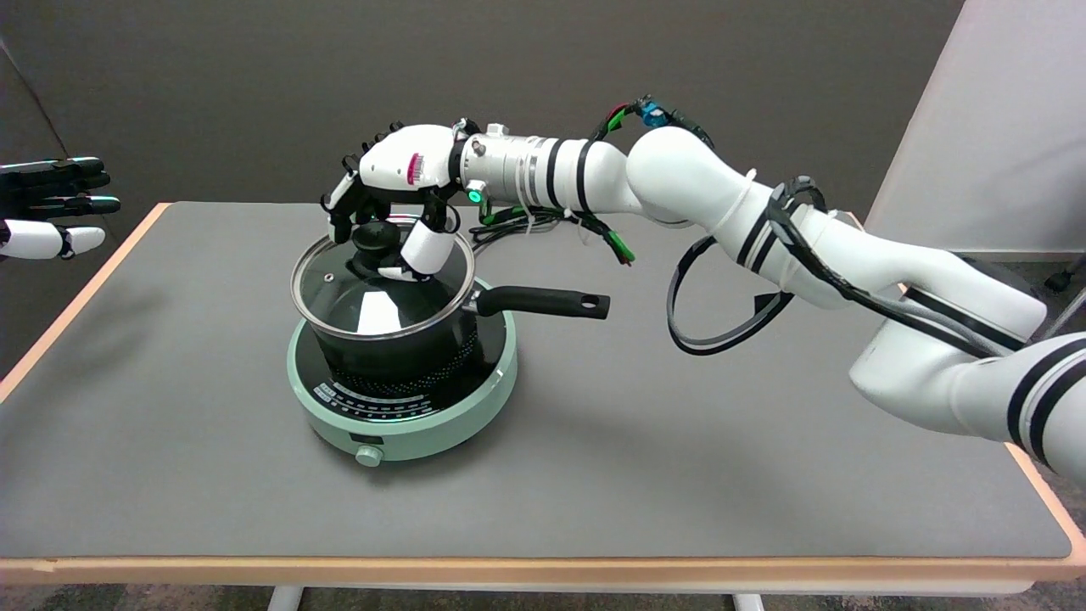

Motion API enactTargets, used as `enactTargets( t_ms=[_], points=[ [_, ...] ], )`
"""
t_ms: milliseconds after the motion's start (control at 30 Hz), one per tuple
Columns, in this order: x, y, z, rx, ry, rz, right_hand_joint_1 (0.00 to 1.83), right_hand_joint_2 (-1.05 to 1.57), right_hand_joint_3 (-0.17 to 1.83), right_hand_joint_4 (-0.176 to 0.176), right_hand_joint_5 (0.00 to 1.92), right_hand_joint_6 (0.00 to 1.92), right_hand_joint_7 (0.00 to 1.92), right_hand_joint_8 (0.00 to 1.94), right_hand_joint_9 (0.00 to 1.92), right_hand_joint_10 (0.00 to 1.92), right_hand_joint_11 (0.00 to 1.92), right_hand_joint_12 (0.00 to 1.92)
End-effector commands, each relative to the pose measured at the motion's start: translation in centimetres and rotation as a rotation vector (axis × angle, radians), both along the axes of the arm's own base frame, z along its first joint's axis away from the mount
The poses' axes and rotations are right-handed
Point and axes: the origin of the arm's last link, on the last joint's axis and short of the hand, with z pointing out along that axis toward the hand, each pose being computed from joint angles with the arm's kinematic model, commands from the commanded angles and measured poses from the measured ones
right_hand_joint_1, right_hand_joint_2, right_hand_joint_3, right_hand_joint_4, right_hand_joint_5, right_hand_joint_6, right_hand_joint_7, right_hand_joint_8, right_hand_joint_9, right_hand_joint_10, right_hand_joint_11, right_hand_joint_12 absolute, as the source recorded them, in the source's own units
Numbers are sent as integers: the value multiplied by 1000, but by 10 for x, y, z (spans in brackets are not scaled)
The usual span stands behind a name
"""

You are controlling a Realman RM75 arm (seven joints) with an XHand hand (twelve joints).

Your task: Pick up the pot lid.

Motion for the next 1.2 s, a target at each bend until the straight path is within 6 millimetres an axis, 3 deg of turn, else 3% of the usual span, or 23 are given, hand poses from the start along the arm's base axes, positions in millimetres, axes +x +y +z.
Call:
enactTargets(
  t_ms=[33,733,767,1100,1167,1200],
  points=[
    [-7,-2,-1,-7,-1,-22,878,613,890,176,657,447,774,279,762,542,478,873],
    [-2,0,-1,3,-6,-10,879,669,856,176,697,648,852,387,802,601,507,905],
    [-1,1,-1,6,-6,-9,814,673,922,176,686,676,841,425,796,632,517,902],
    [5,4,-3,24,0,9,834,708,916,176,706,782,876,535,825,704,558,963],
    [5,5,-4,32,4,6,894,1114,283,176,718,1397,864,627,823,758,573,963],
    [6,6,-5,36,5,8,895,1113,285,176,718,1396,866,634,826,762,576,967]
  ],
)
